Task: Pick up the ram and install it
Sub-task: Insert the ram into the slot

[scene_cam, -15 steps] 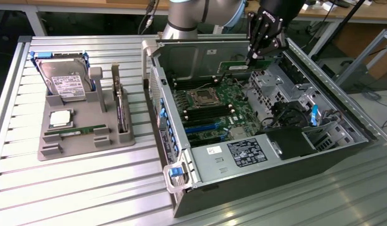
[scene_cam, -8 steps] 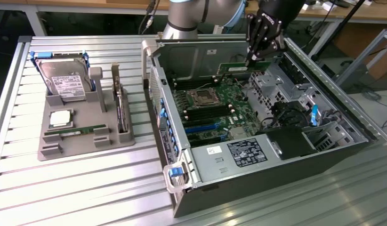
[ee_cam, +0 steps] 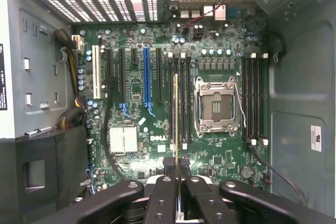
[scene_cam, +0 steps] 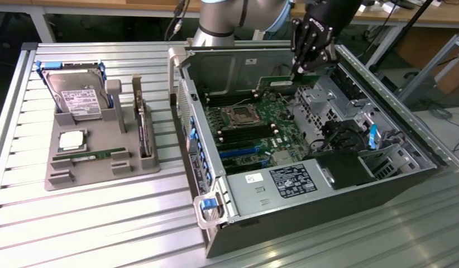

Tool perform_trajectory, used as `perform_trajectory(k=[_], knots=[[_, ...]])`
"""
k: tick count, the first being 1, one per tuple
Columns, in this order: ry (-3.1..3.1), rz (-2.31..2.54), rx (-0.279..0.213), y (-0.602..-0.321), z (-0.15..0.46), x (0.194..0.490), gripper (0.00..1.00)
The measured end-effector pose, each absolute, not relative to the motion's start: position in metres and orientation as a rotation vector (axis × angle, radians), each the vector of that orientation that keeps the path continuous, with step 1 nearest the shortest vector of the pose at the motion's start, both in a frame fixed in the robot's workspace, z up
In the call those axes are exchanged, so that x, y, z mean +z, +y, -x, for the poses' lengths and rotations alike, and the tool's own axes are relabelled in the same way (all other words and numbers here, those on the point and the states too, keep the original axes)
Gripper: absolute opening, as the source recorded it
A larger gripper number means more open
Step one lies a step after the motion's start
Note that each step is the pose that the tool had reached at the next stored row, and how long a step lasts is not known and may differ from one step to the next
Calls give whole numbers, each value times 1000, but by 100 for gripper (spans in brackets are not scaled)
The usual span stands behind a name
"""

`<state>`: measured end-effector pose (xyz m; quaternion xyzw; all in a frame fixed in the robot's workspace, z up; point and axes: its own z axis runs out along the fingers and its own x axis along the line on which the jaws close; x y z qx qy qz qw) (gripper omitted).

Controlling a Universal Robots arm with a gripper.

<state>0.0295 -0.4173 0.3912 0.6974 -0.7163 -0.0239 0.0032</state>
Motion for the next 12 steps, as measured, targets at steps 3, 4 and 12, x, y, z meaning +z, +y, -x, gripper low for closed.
perform_trajectory(k=[3,4,12], knots=[[-2246,-2186,-75,-417,-29,389,13],[-2246,-2186,-75,-417,-29,388,13],[-2246,-2186,-75,-417,-29,384,13]])
